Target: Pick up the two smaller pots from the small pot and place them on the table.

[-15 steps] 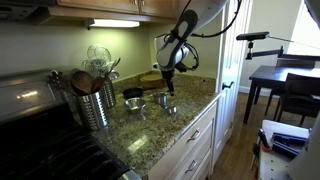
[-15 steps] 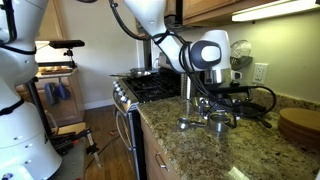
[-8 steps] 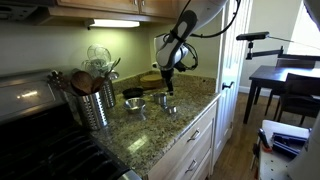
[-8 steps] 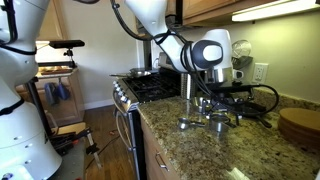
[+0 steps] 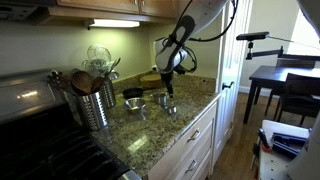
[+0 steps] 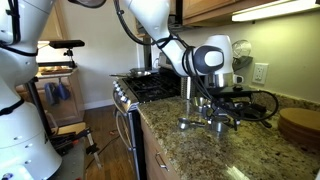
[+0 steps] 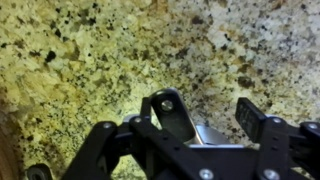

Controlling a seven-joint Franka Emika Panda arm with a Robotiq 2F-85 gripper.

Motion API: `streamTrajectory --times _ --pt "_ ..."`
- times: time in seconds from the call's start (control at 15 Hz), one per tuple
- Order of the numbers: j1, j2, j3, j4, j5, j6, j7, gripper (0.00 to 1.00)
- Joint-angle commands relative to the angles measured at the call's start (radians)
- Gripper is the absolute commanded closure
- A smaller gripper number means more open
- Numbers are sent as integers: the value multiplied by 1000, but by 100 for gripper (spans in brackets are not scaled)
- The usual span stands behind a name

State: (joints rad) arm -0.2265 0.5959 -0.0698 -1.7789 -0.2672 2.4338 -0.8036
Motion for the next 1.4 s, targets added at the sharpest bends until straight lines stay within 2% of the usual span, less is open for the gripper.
streamTrajectory --times 0.0,0.07,0.2,0.47,0.53,0.67,0.87,0.93,1.13,1.33 --pt "-23 6 14 7 16 10 -31 44" --pt "-23 5 14 6 16 10 -31 52" --pt "-21 1 12 3 13 8 -29 62" --pt "-20 -7 6 -4 8 4 -26 67" --pt "-19 -11 4 -8 5 3 -25 63" --pt "-19 -16 0 -12 2 0 -24 62" --pt "-18 -27 -8 -20 -2 -2 -19 67" --pt "-16 -33 -12 -25 -5 -3 -16 79" --pt "-14 -43 -20 -32 -9 -5 -9 91" --pt "-9 -54 -28 -35 -14 -6 -2 97"
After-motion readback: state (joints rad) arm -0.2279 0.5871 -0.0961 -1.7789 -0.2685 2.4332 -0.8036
